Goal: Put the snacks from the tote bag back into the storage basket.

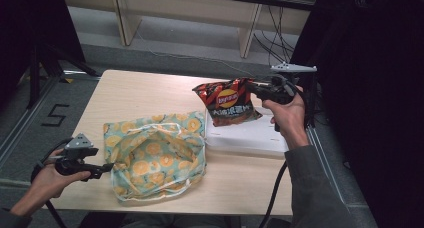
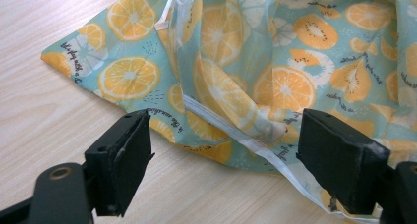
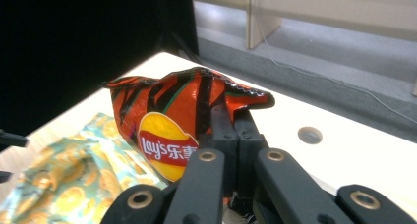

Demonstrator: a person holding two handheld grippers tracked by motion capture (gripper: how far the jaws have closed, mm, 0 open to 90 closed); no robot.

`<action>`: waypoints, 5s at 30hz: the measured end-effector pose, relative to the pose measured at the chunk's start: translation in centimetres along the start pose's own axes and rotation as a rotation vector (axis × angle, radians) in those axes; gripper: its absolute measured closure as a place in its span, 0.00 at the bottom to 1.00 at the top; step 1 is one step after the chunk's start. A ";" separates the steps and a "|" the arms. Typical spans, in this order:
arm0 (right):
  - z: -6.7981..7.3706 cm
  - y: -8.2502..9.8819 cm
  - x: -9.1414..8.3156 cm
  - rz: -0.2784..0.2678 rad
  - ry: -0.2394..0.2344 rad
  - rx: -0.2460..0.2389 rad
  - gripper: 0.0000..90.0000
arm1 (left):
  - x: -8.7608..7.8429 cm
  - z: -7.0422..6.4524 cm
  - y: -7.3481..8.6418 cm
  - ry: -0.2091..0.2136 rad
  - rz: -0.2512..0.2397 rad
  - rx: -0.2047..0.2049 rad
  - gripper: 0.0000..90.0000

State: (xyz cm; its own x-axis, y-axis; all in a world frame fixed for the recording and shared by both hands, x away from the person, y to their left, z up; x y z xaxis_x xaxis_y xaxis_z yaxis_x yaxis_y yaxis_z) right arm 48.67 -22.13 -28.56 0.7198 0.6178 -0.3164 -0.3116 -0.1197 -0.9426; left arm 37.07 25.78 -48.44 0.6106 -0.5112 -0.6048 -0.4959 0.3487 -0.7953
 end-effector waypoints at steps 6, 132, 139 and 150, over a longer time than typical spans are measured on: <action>-0.9 1.4 0.7 0.039 0.026 0.028 1.00 | 0.1 0.1 0.1 0.003 0.012 0.007 0.22; -8.9 10.7 5.8 0.032 0.257 0.328 0.80 | 0.2 0.6 0.4 0.000 0.049 -0.004 0.21; -8.7 10.6 5.7 0.017 0.267 0.354 0.76 | 0.3 0.7 0.4 -0.009 0.032 -0.009 0.21; -8.2 10.3 5.7 0.005 0.240 0.318 0.73 | 0.2 0.6 0.3 -0.020 0.036 -0.003 0.21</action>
State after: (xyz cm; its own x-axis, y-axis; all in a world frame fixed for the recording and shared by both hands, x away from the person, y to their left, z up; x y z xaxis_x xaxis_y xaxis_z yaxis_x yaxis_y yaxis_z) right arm 54.60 -26.23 -40.97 0.8306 0.4141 -0.3722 -0.4648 0.1475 -0.8730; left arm 37.42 26.30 -48.84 0.6048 -0.4825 -0.6336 -0.5195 0.3640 -0.7731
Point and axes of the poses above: each handheld gripper's, and its own axes: x roughly forward along the jaws, y roughly out of its underside, z roughly to its left, the point moved 4 cm from there along x, roughly forward along the jaws, and after that the axes turned 9 degrees about -z, right-handed, at the moved point
